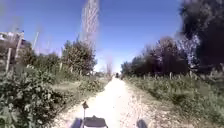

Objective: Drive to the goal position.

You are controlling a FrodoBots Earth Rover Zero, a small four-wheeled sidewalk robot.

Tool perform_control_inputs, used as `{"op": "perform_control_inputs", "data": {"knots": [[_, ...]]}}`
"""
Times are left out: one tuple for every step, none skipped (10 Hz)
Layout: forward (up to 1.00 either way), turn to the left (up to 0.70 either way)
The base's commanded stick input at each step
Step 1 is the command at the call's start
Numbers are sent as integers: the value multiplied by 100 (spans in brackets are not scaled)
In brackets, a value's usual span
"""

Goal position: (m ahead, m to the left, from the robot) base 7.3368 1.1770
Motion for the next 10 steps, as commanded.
{"op": "perform_control_inputs", "data": {"knots": [[50,0],[50,0],[50,0],[50,0],[50,0],[50,0],[50,0],[50,0],[50,0],[50,0]]}}
